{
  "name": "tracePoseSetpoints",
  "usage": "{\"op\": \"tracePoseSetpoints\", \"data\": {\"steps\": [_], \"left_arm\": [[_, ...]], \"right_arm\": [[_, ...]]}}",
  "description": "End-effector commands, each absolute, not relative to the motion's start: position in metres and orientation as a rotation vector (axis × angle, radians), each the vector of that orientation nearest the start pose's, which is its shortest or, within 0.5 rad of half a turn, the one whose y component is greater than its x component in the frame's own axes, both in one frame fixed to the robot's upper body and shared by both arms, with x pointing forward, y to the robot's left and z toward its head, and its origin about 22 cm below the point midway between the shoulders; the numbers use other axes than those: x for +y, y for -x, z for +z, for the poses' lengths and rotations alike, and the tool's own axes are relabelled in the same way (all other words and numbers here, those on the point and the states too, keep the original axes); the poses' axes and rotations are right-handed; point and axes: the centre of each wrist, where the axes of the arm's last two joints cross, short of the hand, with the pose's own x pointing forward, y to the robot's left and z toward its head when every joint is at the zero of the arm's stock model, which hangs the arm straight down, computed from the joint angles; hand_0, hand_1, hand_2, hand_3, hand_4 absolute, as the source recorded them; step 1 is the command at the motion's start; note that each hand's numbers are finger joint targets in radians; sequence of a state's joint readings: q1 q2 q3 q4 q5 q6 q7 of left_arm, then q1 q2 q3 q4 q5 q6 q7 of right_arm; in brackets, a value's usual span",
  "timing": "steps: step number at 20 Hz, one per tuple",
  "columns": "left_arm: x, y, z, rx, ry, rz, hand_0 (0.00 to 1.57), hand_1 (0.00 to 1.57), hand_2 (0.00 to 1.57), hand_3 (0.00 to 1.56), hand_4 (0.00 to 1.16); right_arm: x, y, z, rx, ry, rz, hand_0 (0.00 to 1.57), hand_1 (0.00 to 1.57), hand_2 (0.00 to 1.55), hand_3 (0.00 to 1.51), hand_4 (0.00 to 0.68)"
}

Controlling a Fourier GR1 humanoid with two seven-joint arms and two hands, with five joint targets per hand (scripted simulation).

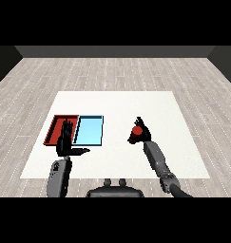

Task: Pick the red can and put it in the red box

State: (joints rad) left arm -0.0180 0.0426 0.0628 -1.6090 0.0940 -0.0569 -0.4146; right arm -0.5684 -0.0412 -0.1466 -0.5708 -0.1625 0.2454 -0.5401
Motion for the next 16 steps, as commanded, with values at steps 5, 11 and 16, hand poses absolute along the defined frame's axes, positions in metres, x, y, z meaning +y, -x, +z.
{"op": "tracePoseSetpoints", "data": {"steps": [5, 11, 16], "left_arm": [[0.254, -0.250, 0.009, -2.061, 0.030, 0.029, 0.00, 0.00, 0.00, 0.00, 0.00], [0.238, -0.240, 0.009, -2.053, 0.032, 0.071, 0.00, 0.00, 0.00, 0.00, 0.00], [0.235, -0.244, 0.023, -2.051, 0.013, 0.047, 0.00, 0.00, 0.00, 0.00, 0.00]], "right_arm": [[-0.177, -0.343, -0.075, -1.618, -0.327, 0.002, 0.00, 0.00, 0.00, 0.00, 0.000], [-0.186, -0.354, -0.080, -1.589, -0.208, -0.060, 0.51, 0.51, 0.67, 0.43, 0.000], [-0.201, -0.356, -0.066, -1.600, -0.068, -0.021, 1.45, 1.45, 1.46, 1.42, 0.612]]}}
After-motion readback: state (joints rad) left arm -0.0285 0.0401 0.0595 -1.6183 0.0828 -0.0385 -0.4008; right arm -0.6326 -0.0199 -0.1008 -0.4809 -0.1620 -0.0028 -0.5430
